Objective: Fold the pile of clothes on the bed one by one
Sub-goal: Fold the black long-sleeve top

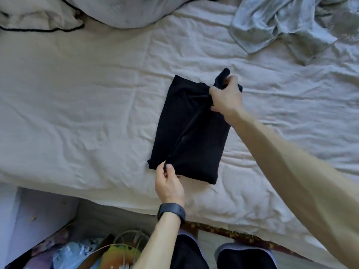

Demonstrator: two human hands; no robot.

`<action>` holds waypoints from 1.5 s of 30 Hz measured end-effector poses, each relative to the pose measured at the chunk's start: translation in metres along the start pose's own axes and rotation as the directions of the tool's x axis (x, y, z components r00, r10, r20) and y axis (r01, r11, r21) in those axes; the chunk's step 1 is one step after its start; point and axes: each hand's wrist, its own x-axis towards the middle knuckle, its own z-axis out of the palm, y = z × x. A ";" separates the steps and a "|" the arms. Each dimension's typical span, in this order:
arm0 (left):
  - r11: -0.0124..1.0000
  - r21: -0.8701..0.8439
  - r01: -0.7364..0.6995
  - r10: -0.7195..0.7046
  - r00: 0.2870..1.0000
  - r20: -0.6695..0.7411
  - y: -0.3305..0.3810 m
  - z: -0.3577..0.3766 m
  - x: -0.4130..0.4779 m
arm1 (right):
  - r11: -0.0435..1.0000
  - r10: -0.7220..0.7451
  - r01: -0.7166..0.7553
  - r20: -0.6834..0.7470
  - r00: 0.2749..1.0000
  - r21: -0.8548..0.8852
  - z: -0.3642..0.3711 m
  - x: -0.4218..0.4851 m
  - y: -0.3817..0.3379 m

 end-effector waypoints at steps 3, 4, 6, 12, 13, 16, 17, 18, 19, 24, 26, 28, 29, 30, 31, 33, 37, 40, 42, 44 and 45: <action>0.995 -0.010 0.104 -0.104 0.994 -0.033 -0.010 -0.022 0.047 | 0.971 -0.102 0.116 0.077 0.992 -0.210 0.066 0.000 -0.011; 0.991 -0.002 0.136 -0.136 0.990 -0.023 -0.015 -0.028 0.061 | 0.957 -0.111 0.130 0.087 0.990 -0.261 0.084 0.001 -0.012; 0.983 0.060 0.176 -0.178 0.983 0.037 -0.022 -0.040 0.083 | 0.922 -0.111 0.133 0.081 0.991 -0.364 0.113 0.003 -0.013; 0.949 0.287 0.132 -0.187 0.967 0.175 -0.031 -0.061 0.109 | 0.807 -0.196 0.231 0.123 0.973 -0.544 0.148 -0.002 -0.015; 0.945 0.297 0.134 -0.191 0.966 0.172 -0.030 -0.062 0.108 | 0.791 -0.194 0.263 0.181 0.964 -0.552 0.151 -0.005 -0.016; 0.947 0.310 0.081 -0.124 0.985 0.121 -0.022 -0.061 0.103 | 0.775 -0.185 0.342 0.327 0.927 -0.531 0.154 -0.022 -0.012; 0.953 0.300 0.041 -0.077 0.991 0.111 -0.019 -0.060 0.101 | 0.796 -0.207 0.349 0.319 0.925 -0.495 0.150 -0.031 -0.008; 0.956 0.292 -0.011 -0.023 0.993 0.112 -0.016 -0.059 0.099 | 0.824 -0.238 0.344 0.276 0.931 -0.450 0.144 -0.041 -0.002; 0.953 0.297 -0.056 0.018 0.991 0.130 -0.014 -0.059 0.097 | 0.856 -0.264 0.326 0.202 0.943 -0.402 0.135 -0.052 0.007; 0.854 0.492 -0.168 0.023 0.957 0.288 -0.012 -0.052 0.109 | 0.934 -0.054 -0.032 -0.230 0.972 -0.356 0.074 -0.115 0.077; 0.814 0.557 -0.163 -0.045 0.939 0.342 -0.006 -0.050 0.120 | 0.928 0.155 -0.231 -0.260 0.953 -0.292 0.053 -0.131 0.108; 0.831 0.548 -0.096 -0.152 0.908 0.390 0.000 -0.049 0.133 | 0.914 0.393 -0.398 -0.068 0.917 -0.086 0.042 -0.142 0.133; 0.839 0.540 -0.063 -0.194 0.893 0.406 0.003 -0.048 0.137 | 0.882 0.469 -0.471 0.073 0.880 0.004 0.040 -0.146 0.143; 0.846 0.532 -0.046 -0.213 0.884 0.416 0.006 -0.049 0.140 | 0.856 0.496 -0.513 0.175 0.850 0.069 0.038 -0.148 0.151; 0.852 0.521 -0.046 -0.215 0.878 0.428 0.006 -0.049 0.142 | 0.849 0.484 -0.516 0.226 0.846 0.115 0.038 -0.150 0.157; 0.870 0.489 -0.065 -0.200 0.859 0.471 0.007 -0.052 0.140 | 0.891 0.412 -0.436 0.177 0.894 0.128 0.039 -0.152 0.163; 0.898 0.439 -0.006 -0.254 0.809 0.530 -0.001 -0.065 0.134 | 0.951 0.309 -0.309 -0.009 0.951 -0.020 0.041 -0.160 0.169; 0.851 0.521 -0.072 -0.225 0.845 0.485 -0.014 -0.071 0.127 | 0.941 0.339 -0.339 0.010 0.941 0.019 0.045 -0.168 0.177; 0.854 0.515 -0.073 -0.201 0.867 0.456 -0.016 -0.070 0.122 | 0.925 0.363 -0.366 0.049 0.931 0.097 0.044 -0.168 0.182; 0.863 0.501 -0.061 -0.198 0.872 0.448 -0.015 -0.068 0.119 | 0.894 0.401 -0.412 0.095 0.911 0.176 0.038 -0.167 0.186; 0.865 0.498 -0.056 -0.203 0.869 0.451 -0.014 -0.068 0.118 | 0.887 0.406 -0.421 0.113 0.907 0.188 0.034 -0.166 0.191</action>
